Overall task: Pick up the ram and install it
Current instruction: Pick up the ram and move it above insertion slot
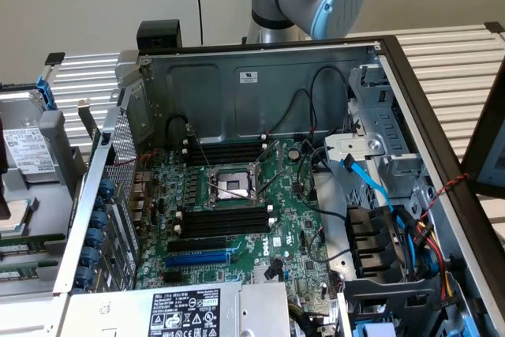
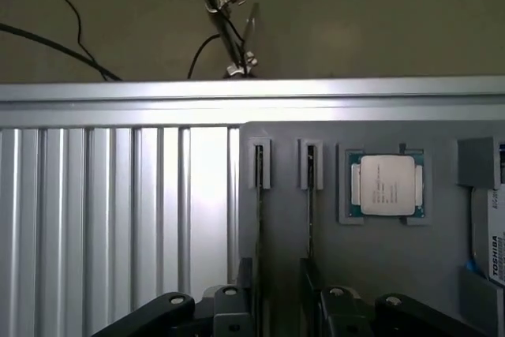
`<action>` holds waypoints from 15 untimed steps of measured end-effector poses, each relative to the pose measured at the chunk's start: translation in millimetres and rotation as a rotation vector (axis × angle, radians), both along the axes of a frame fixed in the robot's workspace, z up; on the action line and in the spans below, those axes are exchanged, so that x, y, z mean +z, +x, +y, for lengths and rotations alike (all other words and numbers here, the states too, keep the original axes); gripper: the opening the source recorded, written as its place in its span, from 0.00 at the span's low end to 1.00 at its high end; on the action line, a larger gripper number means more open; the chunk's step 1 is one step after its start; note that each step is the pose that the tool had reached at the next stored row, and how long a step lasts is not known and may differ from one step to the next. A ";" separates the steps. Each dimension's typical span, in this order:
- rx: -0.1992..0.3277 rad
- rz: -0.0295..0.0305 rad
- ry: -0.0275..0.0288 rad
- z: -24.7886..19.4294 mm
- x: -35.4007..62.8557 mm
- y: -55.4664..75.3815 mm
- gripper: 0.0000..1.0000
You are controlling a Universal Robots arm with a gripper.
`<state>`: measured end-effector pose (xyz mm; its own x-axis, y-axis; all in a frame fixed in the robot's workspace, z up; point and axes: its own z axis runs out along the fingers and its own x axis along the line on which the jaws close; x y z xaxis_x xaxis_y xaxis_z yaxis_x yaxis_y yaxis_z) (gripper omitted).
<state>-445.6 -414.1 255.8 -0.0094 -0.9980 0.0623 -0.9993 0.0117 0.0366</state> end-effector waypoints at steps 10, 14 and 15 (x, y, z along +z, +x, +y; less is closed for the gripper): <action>0.022 -0.0164 -0.0016 -11.2 -13.5 -13.4 0.38; 0.028 -0.0168 -0.0013 -17.7 -20.7 -11.6 0.38; 0.032 -0.0163 -0.0029 -17.8 -21.8 -9.5 0.38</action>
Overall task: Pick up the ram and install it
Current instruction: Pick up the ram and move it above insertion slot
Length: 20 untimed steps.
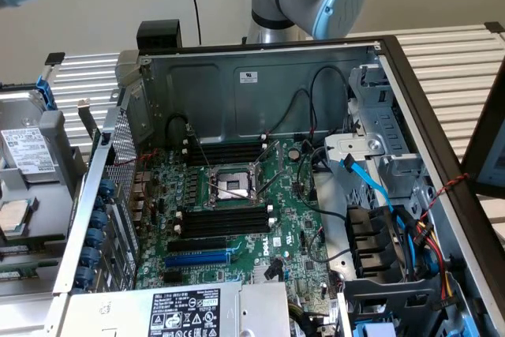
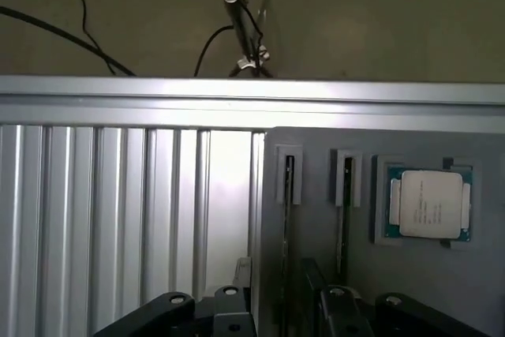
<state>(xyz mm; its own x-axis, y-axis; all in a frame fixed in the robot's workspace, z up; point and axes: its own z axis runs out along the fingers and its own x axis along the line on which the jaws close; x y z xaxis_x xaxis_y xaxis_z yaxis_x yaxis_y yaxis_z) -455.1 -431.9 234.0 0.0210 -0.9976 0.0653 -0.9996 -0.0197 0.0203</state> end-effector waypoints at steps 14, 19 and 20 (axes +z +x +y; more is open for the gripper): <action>0.027 -0.0001 -0.0016 1.6 -14.3 17.8 0.38; 0.045 -0.0003 -0.0015 4.2 -20.6 20.0 0.38; 0.049 -0.0002 -0.0016 4.8 -22.1 20.5 0.38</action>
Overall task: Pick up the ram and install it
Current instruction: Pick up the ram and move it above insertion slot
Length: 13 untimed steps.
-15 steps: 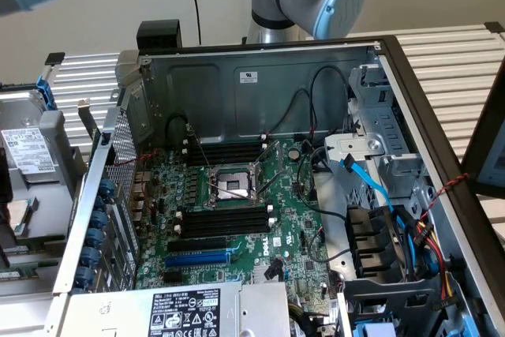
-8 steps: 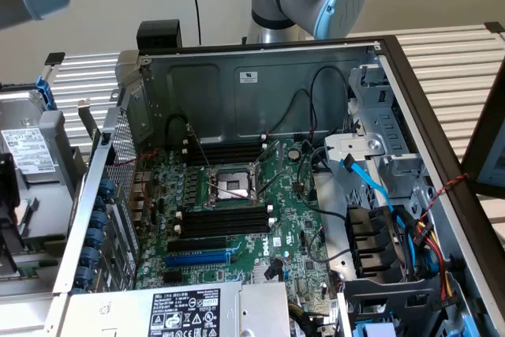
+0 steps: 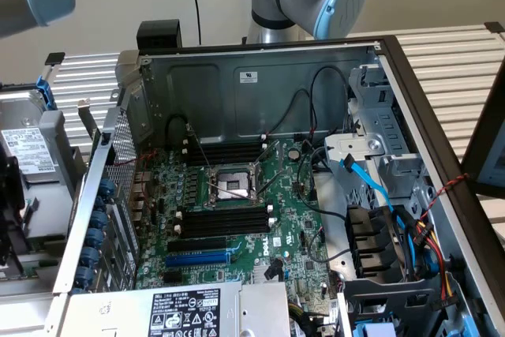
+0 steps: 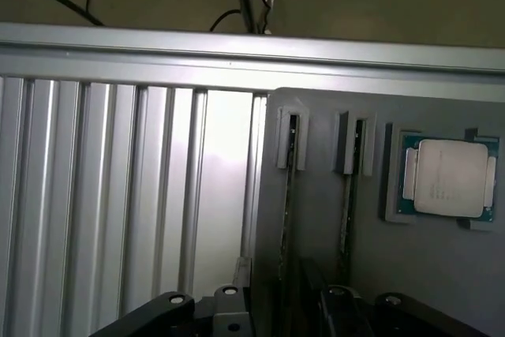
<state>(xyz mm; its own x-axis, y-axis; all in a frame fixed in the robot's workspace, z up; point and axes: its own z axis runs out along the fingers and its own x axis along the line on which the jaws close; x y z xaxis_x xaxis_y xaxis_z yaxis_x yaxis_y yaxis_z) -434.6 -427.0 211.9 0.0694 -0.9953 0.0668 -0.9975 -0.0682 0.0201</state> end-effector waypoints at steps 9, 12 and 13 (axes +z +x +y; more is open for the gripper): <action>0.019 -0.0001 0.0001 2.3 -10.1 1.6 0.38; 0.021 0.0001 -0.0001 2.3 -12.6 1.5 0.38; 0.021 0.0001 -0.0001 2.3 -12.9 1.5 0.38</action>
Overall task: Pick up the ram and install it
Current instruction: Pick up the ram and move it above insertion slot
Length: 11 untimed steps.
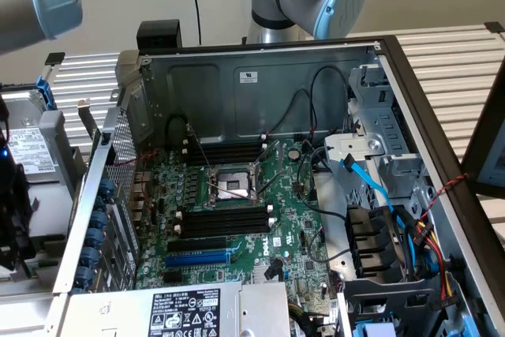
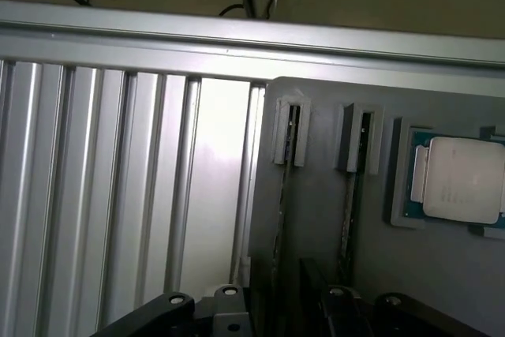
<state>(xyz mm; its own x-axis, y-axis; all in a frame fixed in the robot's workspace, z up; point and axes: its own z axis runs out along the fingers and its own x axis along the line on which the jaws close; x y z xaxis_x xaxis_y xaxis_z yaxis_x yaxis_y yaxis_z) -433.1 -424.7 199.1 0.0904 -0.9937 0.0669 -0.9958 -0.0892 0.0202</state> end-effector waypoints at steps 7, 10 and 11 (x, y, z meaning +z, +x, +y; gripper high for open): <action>0.000 -0.0002 0.0001 0.0 -0.2 0.0 0.38; 0.000 -0.0002 0.0001 0.0 -0.2 0.1 0.38; 0.000 -0.0002 0.0001 0.0 -0.2 0.1 0.38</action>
